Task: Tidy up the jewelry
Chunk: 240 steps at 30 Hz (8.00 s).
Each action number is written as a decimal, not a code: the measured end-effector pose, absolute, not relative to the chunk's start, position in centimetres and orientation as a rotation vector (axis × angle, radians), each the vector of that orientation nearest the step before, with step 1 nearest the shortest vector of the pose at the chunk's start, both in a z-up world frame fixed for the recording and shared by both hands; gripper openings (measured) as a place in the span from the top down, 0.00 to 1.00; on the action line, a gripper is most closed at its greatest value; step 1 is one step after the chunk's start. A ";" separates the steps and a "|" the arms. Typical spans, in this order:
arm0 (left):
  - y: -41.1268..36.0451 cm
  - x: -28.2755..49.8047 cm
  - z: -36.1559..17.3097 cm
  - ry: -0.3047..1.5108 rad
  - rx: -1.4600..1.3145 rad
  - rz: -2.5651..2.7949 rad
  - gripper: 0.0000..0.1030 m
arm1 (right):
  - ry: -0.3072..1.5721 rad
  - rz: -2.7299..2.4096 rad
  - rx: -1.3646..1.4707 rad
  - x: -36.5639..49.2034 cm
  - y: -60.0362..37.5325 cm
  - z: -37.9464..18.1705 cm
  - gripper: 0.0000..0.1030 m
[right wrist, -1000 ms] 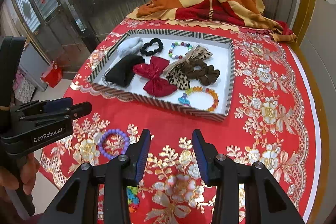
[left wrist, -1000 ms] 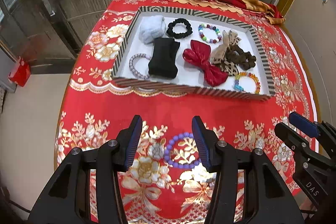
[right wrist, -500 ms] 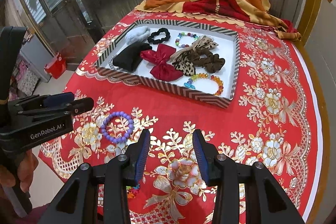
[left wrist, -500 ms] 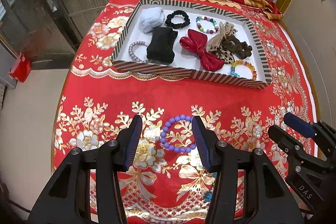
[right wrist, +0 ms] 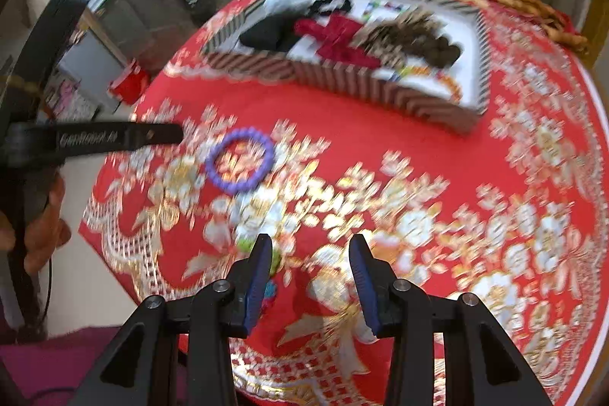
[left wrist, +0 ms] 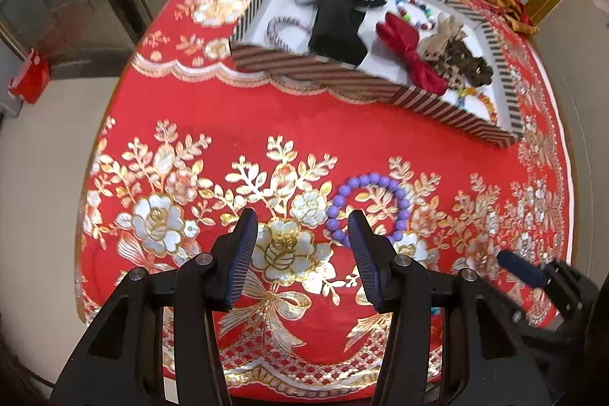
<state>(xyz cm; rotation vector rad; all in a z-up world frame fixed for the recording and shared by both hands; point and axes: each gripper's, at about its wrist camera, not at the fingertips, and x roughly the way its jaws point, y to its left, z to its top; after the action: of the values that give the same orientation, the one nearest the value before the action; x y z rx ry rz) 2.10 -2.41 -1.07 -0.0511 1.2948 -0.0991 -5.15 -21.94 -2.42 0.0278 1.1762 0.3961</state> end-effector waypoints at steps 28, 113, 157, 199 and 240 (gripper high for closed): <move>-6.4 5.1 -5.4 1.290 0.084 -0.217 0.89 | 1.199 0.426 0.012 -4.9 -20.6 -5.5 0.87; -11.9 13.7 3.8 1.150 0.091 -0.406 0.92 | 0.946 0.245 0.164 11.1 -31.0 6.2 0.87; -10.2 18.4 -2.9 1.334 0.007 -0.308 0.56 | 1.089 0.190 0.183 23.3 -33.3 0.0 0.67; -5.7 7.0 5.6 1.046 0.063 -0.158 0.55 | 0.959 0.143 0.191 4.1 -23.7 5.5 0.59; -5.6 6.8 6.4 1.025 0.056 -0.162 0.55 | 0.967 0.130 0.159 4.1 -23.5 6.3 0.50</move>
<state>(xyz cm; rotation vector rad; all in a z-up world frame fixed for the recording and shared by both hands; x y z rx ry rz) 6.81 -5.57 6.44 0.0562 1.0250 -0.1618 4.07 -23.50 6.27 0.1585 0.9665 0.1301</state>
